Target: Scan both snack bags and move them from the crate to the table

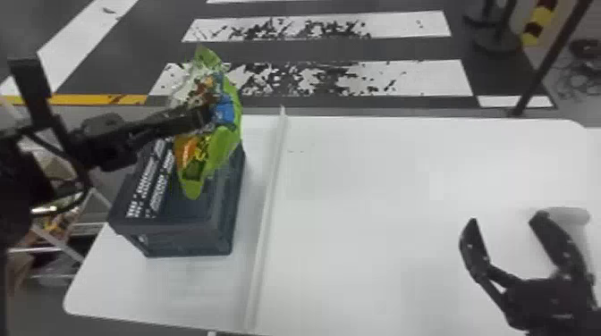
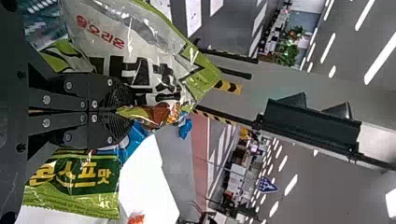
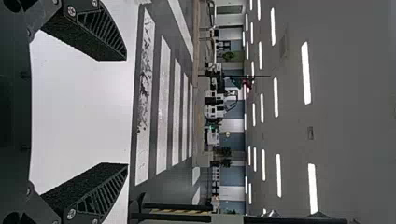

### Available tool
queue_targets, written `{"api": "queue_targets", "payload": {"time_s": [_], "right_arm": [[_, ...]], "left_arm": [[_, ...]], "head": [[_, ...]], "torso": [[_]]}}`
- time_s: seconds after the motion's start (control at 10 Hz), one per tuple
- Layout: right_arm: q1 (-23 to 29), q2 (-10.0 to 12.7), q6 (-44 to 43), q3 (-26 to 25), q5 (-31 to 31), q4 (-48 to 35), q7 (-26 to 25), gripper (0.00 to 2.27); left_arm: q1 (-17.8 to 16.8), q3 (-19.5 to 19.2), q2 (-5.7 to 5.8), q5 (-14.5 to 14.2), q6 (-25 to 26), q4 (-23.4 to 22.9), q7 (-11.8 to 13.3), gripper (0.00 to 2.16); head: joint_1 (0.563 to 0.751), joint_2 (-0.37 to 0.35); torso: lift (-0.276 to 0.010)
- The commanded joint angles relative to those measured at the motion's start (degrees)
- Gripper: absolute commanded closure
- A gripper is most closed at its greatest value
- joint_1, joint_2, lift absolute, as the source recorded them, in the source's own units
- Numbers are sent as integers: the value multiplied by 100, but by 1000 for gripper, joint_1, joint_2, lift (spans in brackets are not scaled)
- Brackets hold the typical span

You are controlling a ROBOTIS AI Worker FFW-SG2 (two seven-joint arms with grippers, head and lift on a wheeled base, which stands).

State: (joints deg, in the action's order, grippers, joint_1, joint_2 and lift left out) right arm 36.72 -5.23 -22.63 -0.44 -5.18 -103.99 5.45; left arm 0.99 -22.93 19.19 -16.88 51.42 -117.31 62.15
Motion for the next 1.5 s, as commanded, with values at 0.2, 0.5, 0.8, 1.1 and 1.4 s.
{"api": "queue_targets", "payload": {"time_s": [0.2,0.5,0.8,1.1,1.4], "right_arm": [[81,5,-184,-44,0,-42,-52,124],[90,40,-237,-62,0,-51,-88,124],[134,66,-325,-97,0,-51,-175,127],[143,93,-325,-123,-9,-51,-175,127],[152,102,-325,-123,-9,-51,-175,127]], "left_arm": [[393,1141,-697,282,-49,-530,-590,2138],[604,2521,-1049,827,-875,-38,-1214,2138],[367,3734,-1268,1521,-1965,1254,-1917,2138],[59,4411,-1550,1538,-3195,2801,-2567,1882],[15,4551,-1611,1503,-3810,3109,-2840,-2]], "head": [[695,-31],[695,-158],[695,-278],[695,-350],[695,-350]], "torso": [[-88],[-88],[-88],[-88],[-88]]}}
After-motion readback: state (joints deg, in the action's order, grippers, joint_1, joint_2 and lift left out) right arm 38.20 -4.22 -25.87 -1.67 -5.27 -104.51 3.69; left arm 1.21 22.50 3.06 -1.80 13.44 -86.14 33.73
